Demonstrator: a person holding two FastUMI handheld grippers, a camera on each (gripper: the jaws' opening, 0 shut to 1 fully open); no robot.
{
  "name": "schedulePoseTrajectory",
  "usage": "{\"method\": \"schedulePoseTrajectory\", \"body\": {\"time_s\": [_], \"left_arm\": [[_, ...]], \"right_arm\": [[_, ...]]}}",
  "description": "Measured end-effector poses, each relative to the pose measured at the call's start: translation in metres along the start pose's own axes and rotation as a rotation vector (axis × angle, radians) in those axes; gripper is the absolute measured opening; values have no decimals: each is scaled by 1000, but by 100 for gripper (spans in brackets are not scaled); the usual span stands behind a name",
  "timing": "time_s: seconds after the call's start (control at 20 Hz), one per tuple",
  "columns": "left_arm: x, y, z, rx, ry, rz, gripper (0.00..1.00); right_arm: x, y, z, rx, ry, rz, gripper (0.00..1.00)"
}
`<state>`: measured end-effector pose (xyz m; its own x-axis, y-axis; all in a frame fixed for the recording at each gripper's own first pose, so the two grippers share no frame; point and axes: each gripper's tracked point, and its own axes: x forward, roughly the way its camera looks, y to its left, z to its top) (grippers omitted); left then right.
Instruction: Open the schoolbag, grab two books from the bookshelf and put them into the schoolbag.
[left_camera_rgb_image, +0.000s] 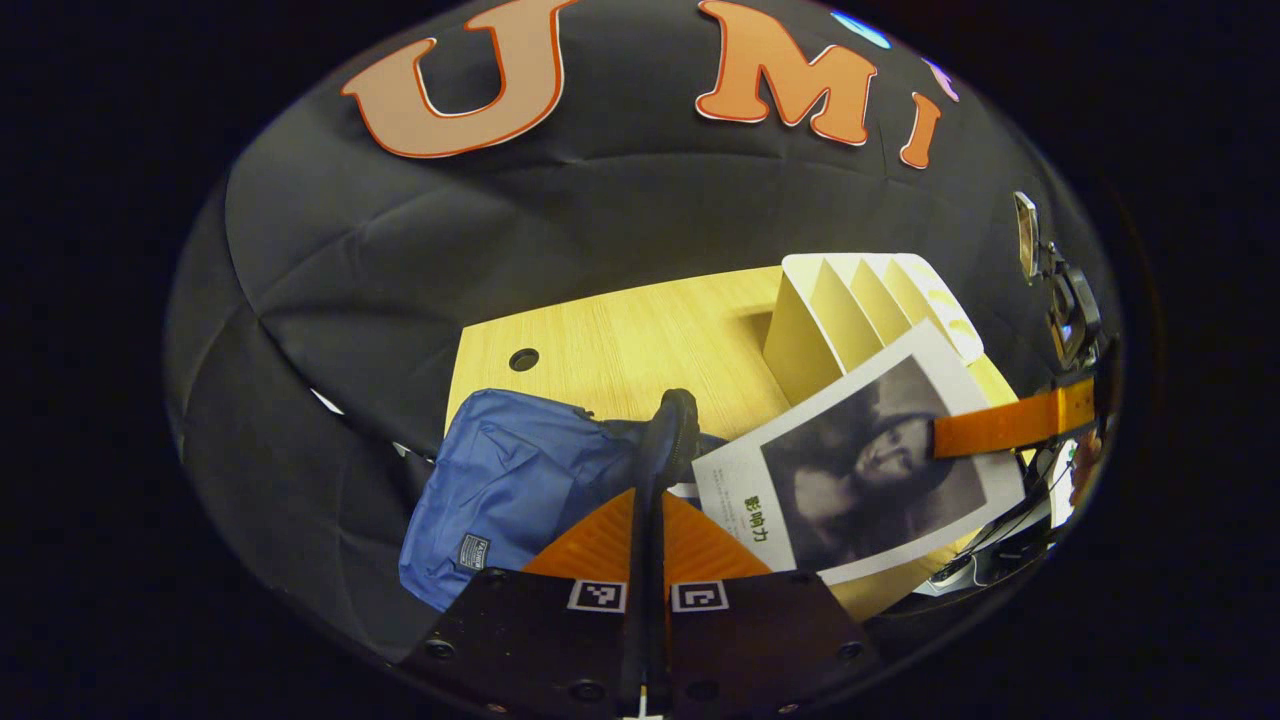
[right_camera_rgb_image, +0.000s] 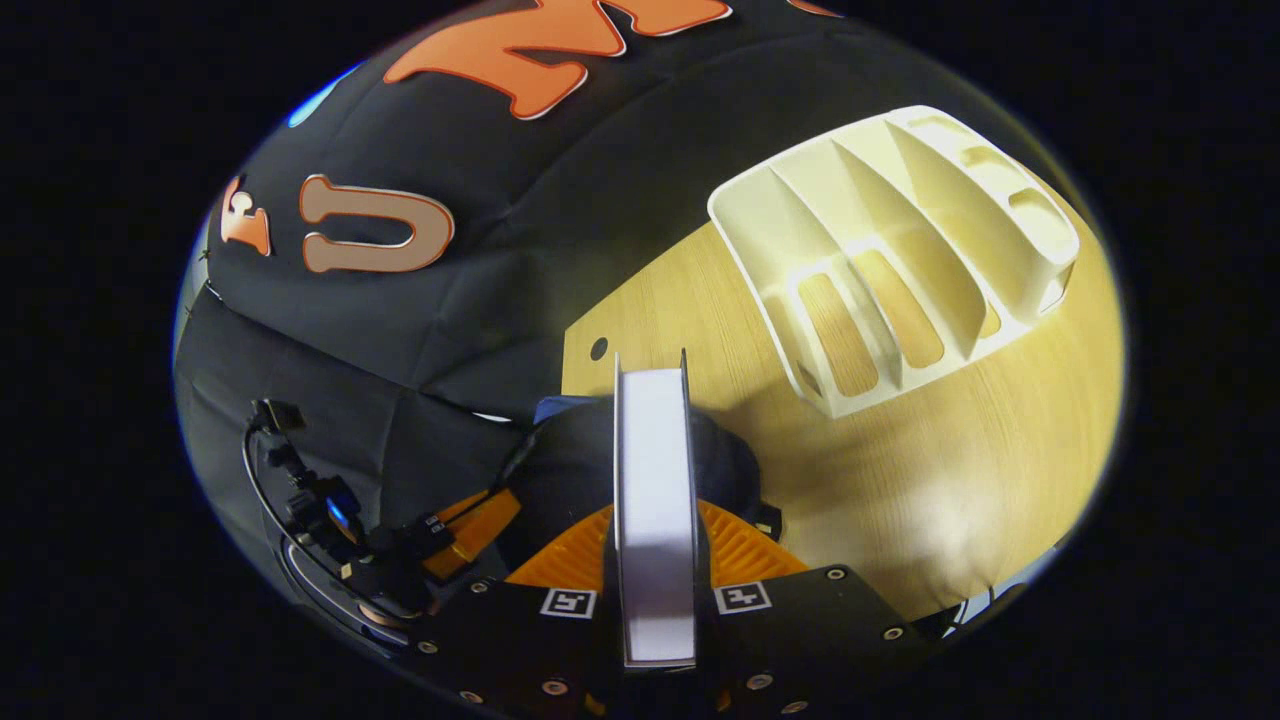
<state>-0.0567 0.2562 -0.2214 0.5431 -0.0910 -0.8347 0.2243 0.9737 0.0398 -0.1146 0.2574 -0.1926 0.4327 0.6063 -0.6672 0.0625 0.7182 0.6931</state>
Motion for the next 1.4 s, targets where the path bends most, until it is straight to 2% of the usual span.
{"method": "schedulePoseTrajectory", "body": {"time_s": [0.3, 0.55, 0.6, 0.95, 1.3, 1.4], "left_arm": [[-6, -3, 1, 8, -6, 2, 2], [-9, -12, 2, 3, -15, -11, 0], [-11, -14, 2, 4, -11, -18, 2], [-21, -34, 11, 9, -12, -93, 2], [-28, -47, 13, 126, -5, -119, 2], [-28, -52, 11, 151, 5, -131, 2]], "right_arm": [[33, 11, -25, 42, 51, 50, 28], [54, 17, -21, 79, -20, 80, 28], [60, 16, -19, 90, -34, 80, 28], [99, 30, -35, 159, -59, 153, 28], [136, 49, -63, 167, 24, 216, 30], [143, 52, -63, 169, 18, 227, 31]]}}
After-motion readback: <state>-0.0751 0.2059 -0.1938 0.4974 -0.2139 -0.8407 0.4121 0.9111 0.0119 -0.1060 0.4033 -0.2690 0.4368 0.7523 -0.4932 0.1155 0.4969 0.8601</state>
